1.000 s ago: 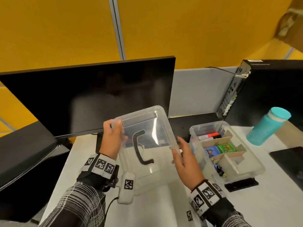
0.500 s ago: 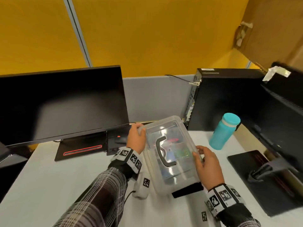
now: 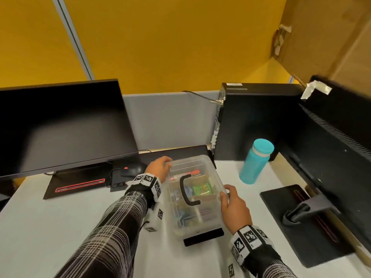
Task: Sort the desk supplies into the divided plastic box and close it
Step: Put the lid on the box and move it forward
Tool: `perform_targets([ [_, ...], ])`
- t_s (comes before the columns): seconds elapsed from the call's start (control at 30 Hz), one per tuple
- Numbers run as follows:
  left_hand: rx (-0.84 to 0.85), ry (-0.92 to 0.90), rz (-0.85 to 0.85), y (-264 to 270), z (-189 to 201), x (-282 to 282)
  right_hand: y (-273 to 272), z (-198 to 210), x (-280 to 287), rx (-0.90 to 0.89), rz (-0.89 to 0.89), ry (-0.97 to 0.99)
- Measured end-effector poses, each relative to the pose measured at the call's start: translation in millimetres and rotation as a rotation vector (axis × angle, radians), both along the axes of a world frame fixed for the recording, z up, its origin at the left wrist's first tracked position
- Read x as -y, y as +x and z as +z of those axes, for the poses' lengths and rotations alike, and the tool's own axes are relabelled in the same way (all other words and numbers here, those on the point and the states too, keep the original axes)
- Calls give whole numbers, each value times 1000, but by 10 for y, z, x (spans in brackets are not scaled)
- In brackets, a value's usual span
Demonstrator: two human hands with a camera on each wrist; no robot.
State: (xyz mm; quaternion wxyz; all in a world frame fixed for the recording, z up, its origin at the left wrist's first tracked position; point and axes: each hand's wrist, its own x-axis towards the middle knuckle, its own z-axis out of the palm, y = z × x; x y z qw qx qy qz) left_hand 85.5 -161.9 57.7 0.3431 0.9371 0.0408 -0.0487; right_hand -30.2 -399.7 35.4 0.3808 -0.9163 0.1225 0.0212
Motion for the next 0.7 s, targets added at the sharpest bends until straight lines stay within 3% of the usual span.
perform_targets([
  [0.17,-3,52,0,-132,-21,-233,106,110,51,4,102,-96],
  [0.47,102,-119,90,-917,-309,-446,569,260,192,-52,246,-375],
  [0.6,157,-4,105,-1045,-291,-283,669,304,218,-122,318,-341],
  [0.7,111,20,140,-972,-240,-255,538,265,238,-154,245,-254],
])
